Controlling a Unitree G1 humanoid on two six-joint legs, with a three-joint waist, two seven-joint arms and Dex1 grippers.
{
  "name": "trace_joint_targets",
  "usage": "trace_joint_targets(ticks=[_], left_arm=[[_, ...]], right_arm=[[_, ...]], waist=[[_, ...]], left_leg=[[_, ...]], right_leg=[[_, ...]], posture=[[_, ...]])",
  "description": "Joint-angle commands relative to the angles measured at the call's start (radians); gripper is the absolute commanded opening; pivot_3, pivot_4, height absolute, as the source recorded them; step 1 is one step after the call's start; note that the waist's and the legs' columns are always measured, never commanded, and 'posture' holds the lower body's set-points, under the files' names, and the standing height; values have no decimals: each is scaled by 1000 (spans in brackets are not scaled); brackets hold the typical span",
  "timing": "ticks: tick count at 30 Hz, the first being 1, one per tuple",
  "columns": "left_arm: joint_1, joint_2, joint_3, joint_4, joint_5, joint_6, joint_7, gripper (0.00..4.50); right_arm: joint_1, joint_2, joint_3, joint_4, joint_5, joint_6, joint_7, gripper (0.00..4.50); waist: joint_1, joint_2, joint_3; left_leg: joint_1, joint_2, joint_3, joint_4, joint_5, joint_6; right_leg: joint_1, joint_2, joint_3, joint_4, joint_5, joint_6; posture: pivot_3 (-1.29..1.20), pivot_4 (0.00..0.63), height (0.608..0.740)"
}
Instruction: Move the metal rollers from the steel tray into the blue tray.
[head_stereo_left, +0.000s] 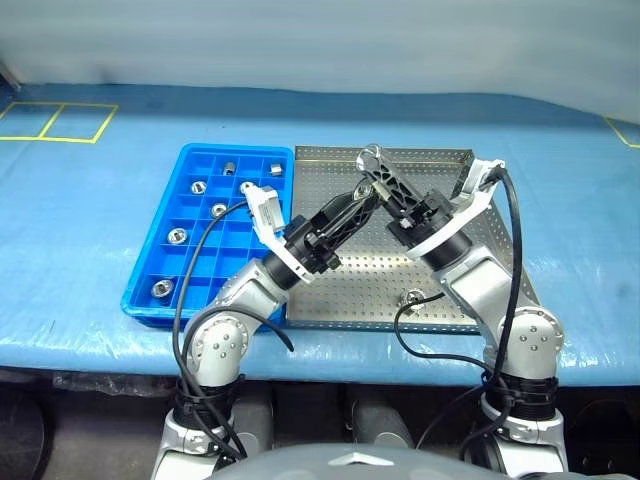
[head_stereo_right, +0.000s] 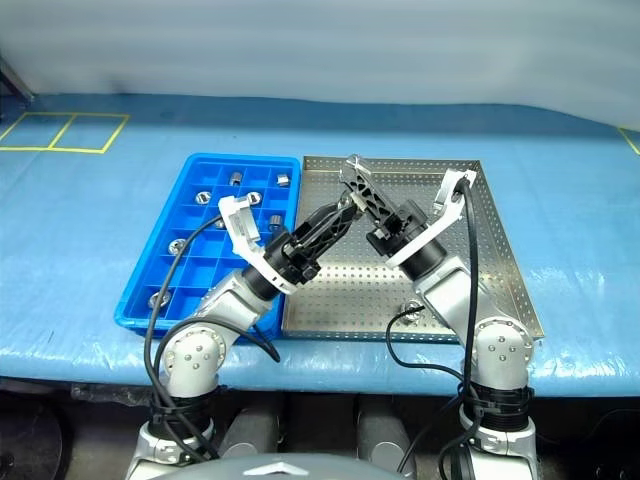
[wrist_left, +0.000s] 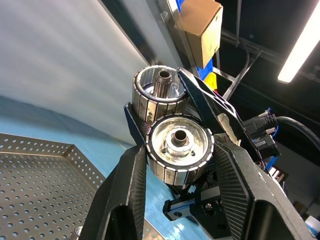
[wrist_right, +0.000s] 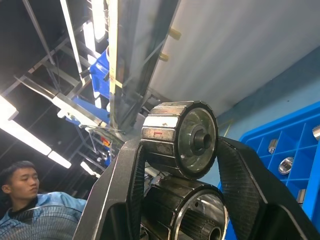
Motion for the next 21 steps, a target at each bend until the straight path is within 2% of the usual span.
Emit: trace_joint_targets(ticks=[1, 5, 10, 14, 21], left_arm=[[-5, -7, 1, -15, 0, -18, -1, 1721], [-4, -17, 22, -8, -19, -4, 31, 1721], [9, -15, 43, -9, -43, 28, 82, 1721], [26, -12, 47, -18, -52, 44, 97, 1721], [55, 13, 48, -52, -39, 51, 114, 1721]], right_arm=[[-8, -2, -11, -30, 6, -11, 18, 1811], [-11, -57, -1, -39, -93, 5, 41, 1811], [-24, -226, 60, -72, -416, 10, 84, 1811], [-33, -309, 130, -65, -679, -19, 95, 1811], [-26, -273, 165, -42, -859, -31, 139, 1811]], waist=[[0, 0, 0], [0, 0, 0], [1, 0, 0], [1, 0, 0], [3, 0, 0]], left_leg=[[0, 0, 0, 0, 0, 0], [0, 0, 0, 0, 0, 0], [0, 0, 0, 0, 0, 0], [-1, 0, 0, -1, 0, 0], [-4, 0, 1, -1, 0, 0]], right_leg=[[0, 0, 0, 0, 0, 0], [0, 0, 0, 0, 0, 0], [0, 0, 0, 0, 0, 0], [-2, 0, 0, 0, 0, 0], [-5, 0, 1, 0, 0, 0]], posture=[[101, 150, 740], [101, 150, 740], [100, 150, 740], [100, 150, 740], [116, 150, 740]])
